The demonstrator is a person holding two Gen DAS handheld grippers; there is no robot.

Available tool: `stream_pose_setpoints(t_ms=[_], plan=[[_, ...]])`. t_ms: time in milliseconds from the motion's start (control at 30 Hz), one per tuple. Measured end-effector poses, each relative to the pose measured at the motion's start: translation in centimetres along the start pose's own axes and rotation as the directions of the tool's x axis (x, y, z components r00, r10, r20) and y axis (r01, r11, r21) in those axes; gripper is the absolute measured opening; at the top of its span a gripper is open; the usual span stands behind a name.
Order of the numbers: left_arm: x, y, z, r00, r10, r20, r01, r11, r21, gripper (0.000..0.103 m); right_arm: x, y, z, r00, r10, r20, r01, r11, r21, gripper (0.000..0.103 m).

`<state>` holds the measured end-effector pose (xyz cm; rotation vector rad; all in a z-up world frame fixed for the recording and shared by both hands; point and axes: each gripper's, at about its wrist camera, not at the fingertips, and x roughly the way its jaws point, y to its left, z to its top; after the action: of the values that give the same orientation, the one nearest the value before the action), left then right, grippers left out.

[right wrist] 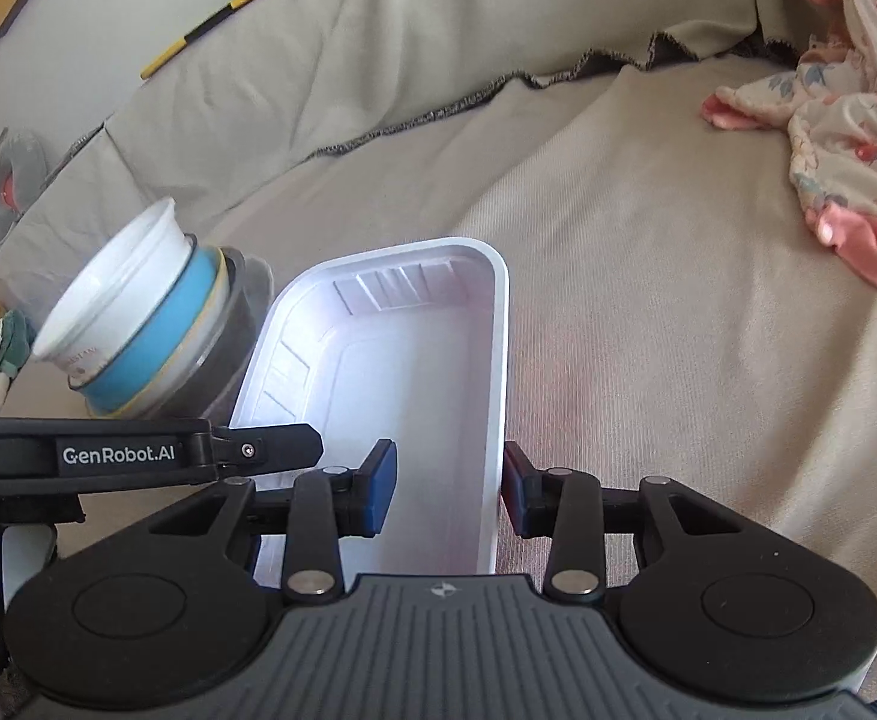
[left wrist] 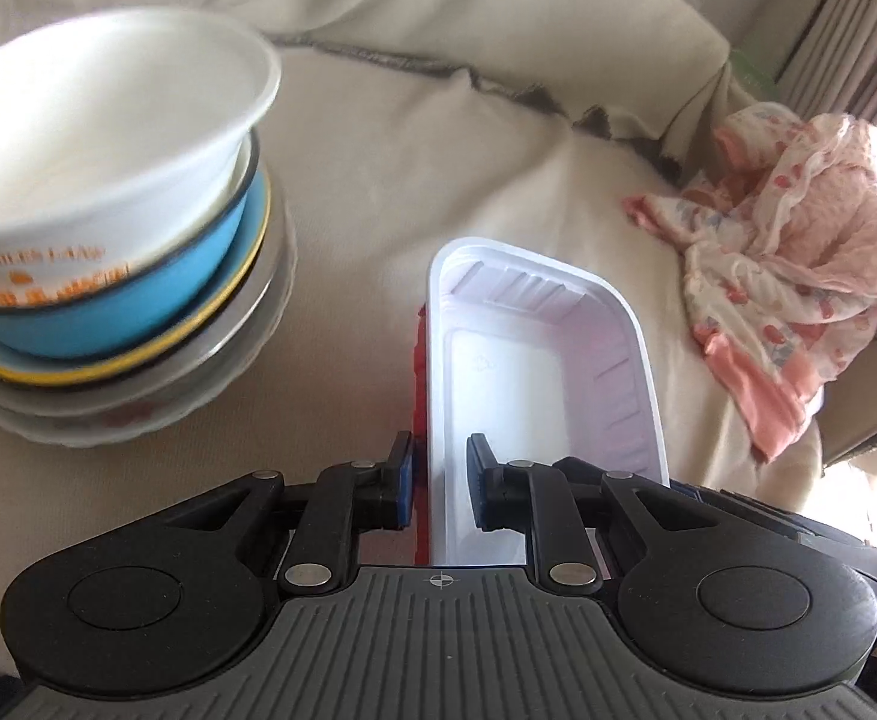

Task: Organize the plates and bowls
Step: 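Lift the tray and carry it over the white bowl stack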

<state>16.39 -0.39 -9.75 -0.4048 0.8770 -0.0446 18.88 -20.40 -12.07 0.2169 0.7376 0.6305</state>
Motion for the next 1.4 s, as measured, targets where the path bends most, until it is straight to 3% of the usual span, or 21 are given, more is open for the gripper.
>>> stream_pose_setpoints(t_ms=[167, 267, 367, 500, 667, 867, 933, 1067, 1167, 1400], plan=[[-7.4, -0.3, 3.4, 0.991, -0.102, 0.087, 0.101, 0.995, 0.013, 0.020, -6.0, 3.2, 4.1, 0.988, 0.059, 0.143, -0.052, 0.997, -0.050, 0.038], [-13.5, 0.8, 6.1, 0.970, -0.160, 0.183, 0.160, 0.987, 0.017, 0.024, -8.8, 6.4, 7.5, 0.969, 0.150, 0.195, -0.130, 0.985, -0.110, 0.038], [-18.6, 2.3, 7.6, 0.947, -0.156, 0.279, 0.157, 0.987, 0.019, 0.022, -10.4, 10.5, 10.2, 0.941, 0.263, 0.211, -0.230, 0.958, -0.170, 0.038], [-22.0, 5.3, 8.4, 0.926, -0.123, 0.356, 0.141, 0.990, -0.024, 0.022, -9.8, 16.4, 11.7, 0.929, 0.303, 0.214, -0.234, 0.926, -0.296, 0.038], [-20.2, 10.2, 9.9, 0.942, -0.097, 0.321, 0.157, 0.974, -0.166, 0.022, -5.2, 20.3, 11.8, 0.952, 0.277, 0.129, -0.222, 0.916, -0.334, 0.037], [-15.1, 15.3, 10.2, 0.948, -0.157, 0.278, 0.233, 0.935, -0.267, 0.024, 0.1, 20.0, 11.3, 0.979, 0.200, 0.023, -0.188, 0.948, -0.258, 0.037], [-13.5, 16.6, 9.6, 0.964, -0.173, 0.203, 0.229, 0.927, -0.296, 0.024, 1.7, 19.7, 11.0, 0.985, 0.169, -0.019, -0.169, 0.956, -0.241, 0.038], [-13.3, 18.0, 9.4, 0.964, -0.158, 0.215, 0.216, 0.936, -0.278, 0.026, 4.8, 19.8, 11.3, 0.982, 0.167, -0.086, -0.181, 0.964, -0.195, 0.037], [-12.9, 19.1, 9.5, 0.958, -0.161, 0.237, 0.232, 0.923, -0.308, 0.026, 5.6, 20.5, 11.3, 0.983, 0.164, -0.083, -0.178, 0.962, -0.207, 0.037], [-10.4, 19.5, 9.7, 0.977, -0.156, 0.146, 0.196, 0.925, -0.325, 0.025, 6.7, 20.5, 11.5, 0.988, 0.119, -0.100, -0.139, 0.963, -0.229, 0.037]])
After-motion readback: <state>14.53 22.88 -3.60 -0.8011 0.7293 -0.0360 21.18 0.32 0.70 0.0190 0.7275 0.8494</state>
